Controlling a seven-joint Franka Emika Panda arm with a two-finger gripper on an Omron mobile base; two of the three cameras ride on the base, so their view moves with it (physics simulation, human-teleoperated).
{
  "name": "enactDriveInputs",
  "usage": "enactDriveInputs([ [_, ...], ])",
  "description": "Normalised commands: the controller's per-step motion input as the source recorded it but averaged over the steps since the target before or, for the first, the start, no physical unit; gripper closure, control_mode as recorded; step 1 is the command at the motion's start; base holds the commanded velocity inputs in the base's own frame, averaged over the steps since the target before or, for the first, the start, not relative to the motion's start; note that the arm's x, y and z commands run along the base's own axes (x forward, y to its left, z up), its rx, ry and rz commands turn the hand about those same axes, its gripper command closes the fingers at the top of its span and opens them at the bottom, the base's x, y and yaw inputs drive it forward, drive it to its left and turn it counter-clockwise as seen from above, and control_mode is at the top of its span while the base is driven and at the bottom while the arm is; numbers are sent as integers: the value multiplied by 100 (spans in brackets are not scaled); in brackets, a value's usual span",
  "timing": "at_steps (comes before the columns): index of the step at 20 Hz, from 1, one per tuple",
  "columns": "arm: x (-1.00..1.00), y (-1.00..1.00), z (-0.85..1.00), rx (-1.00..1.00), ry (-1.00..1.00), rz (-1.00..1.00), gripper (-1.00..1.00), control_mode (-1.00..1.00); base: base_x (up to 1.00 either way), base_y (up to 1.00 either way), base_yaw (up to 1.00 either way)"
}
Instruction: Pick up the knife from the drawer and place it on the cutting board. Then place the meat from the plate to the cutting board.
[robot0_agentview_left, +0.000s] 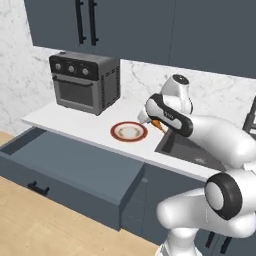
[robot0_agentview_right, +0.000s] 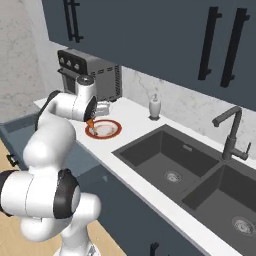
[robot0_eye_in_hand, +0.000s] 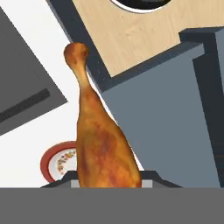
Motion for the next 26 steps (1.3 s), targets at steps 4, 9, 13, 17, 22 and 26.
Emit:
enactDriveInputs([
  [4,0,0,0,0,0,0,100,100,-100,0,-23],
  [9,0,0,0,0,0,0,100,100,-96,-16,-40],
  [13,0,0,0,0,0,0,100,100,-67,-36,-50],
  [17,0,0,0,0,0,0,100,100,-53,-43,-52],
  [22,0,0,0,0,0,0,100,100,-42,-50,-51],
  [26,0,0,0,0,0,0,100,100,-28,-63,-49],
])
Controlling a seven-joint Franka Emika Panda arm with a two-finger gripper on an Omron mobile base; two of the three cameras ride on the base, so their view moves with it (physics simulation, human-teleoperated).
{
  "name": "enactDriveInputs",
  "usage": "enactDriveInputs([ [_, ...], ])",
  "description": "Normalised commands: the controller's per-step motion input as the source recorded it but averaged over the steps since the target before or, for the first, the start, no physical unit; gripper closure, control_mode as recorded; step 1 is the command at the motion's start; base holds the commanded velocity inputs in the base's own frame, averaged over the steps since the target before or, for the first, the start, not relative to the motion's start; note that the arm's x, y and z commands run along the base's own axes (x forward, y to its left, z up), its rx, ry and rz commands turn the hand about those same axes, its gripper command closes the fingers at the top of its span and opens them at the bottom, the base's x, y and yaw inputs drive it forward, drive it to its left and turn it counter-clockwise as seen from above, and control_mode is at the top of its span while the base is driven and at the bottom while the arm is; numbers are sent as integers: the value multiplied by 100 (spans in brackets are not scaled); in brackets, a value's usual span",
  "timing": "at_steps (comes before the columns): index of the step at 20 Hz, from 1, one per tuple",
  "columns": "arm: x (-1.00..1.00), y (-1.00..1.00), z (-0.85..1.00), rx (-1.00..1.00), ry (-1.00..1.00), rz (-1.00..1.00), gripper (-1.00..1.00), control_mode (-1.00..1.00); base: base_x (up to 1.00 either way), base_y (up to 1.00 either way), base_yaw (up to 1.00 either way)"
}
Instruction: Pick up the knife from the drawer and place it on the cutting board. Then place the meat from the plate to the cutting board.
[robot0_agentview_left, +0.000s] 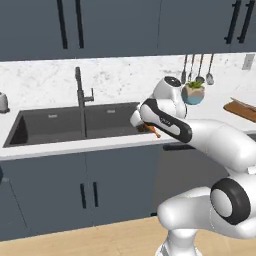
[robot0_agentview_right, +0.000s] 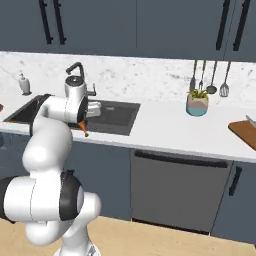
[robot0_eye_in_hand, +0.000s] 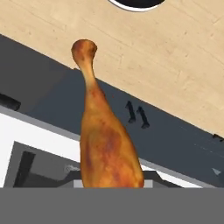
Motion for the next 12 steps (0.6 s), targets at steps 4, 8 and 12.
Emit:
enactDriveInputs([
  [4,0,0,0,0,0,0,100,100,-2,-67,-43],
  [8,0,0,0,0,0,0,100,100,0,-65,-37],
  [12,0,0,0,0,0,0,100,100,0,-59,-32],
])
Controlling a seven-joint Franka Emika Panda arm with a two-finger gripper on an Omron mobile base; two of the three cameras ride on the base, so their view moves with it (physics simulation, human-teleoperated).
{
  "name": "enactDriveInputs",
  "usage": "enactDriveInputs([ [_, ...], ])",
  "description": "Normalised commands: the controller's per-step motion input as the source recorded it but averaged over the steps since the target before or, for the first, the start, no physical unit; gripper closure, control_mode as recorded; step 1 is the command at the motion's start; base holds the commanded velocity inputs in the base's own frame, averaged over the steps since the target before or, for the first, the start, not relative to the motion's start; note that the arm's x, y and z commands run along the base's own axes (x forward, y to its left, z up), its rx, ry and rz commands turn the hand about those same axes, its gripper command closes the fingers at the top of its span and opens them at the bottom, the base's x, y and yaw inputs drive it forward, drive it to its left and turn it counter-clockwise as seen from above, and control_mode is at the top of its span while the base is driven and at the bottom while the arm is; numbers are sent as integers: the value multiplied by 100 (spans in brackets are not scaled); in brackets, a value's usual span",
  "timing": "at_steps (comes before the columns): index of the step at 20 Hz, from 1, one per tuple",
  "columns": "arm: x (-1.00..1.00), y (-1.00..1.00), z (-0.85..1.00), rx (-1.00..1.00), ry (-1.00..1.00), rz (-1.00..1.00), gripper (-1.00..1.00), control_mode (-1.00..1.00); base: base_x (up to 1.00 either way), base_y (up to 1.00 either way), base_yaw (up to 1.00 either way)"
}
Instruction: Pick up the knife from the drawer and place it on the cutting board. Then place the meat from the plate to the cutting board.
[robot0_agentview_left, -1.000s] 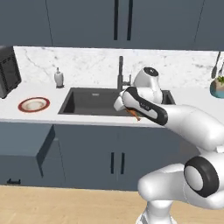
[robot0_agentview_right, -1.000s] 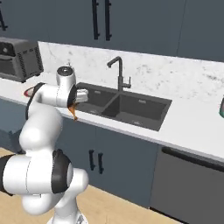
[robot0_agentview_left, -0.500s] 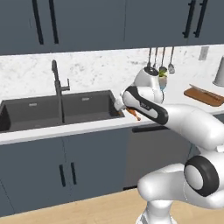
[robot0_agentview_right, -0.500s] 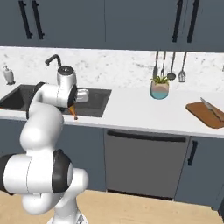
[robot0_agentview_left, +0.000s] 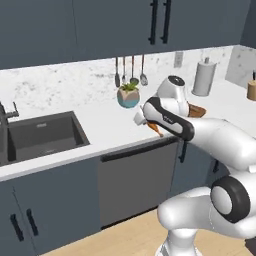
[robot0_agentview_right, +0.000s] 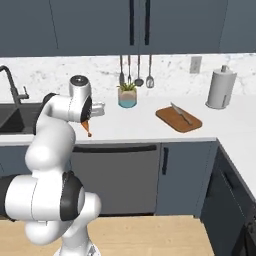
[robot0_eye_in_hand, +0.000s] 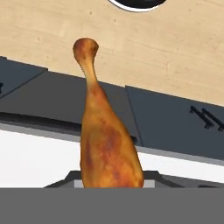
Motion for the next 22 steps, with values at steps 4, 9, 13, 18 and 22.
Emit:
enactDriveInputs([
  [4,0,0,0,0,0,0,100,100,0,-52,-26],
  [9,0,0,0,0,0,0,100,100,19,-36,-18],
  [13,0,0,0,0,0,0,100,100,46,-39,-4],
  [18,0,0,0,0,0,0,100,100,73,-42,0],
  [22,0,0,0,0,0,0,100,100,71,-33,0],
])
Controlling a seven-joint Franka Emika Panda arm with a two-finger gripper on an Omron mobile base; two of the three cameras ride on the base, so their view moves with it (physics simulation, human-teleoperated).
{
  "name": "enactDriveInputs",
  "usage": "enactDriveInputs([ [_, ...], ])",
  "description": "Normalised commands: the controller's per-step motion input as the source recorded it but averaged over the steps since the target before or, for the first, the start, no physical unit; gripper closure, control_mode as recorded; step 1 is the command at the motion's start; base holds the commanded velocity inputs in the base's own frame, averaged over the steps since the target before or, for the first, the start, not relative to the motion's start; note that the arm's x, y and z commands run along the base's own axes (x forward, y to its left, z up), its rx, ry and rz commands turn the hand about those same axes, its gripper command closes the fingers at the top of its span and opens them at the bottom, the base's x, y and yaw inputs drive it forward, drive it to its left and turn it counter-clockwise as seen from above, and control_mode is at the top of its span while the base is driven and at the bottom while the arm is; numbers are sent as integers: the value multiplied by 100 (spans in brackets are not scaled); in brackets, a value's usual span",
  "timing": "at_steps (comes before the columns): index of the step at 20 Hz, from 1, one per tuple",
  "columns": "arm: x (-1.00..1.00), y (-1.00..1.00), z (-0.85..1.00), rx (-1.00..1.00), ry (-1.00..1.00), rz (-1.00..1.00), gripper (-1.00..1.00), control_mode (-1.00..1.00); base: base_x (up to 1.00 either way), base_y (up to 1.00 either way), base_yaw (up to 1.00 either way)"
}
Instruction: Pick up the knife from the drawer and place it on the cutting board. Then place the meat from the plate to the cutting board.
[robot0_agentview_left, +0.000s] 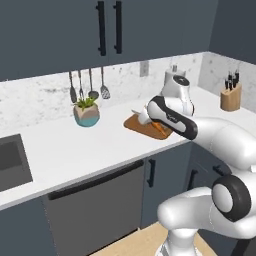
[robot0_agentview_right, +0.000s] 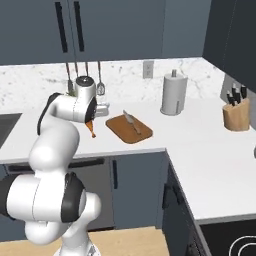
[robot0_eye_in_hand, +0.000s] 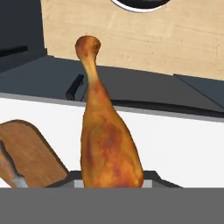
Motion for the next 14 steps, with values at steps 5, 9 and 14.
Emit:
enactDriveInputs([
  [5,0,0,0,0,0,0,100,100,42,-20,3],
  [9,0,0,0,0,0,0,100,100,17,-17,11],
  [14,0,0,0,0,0,0,100,100,28,-31,19],
])
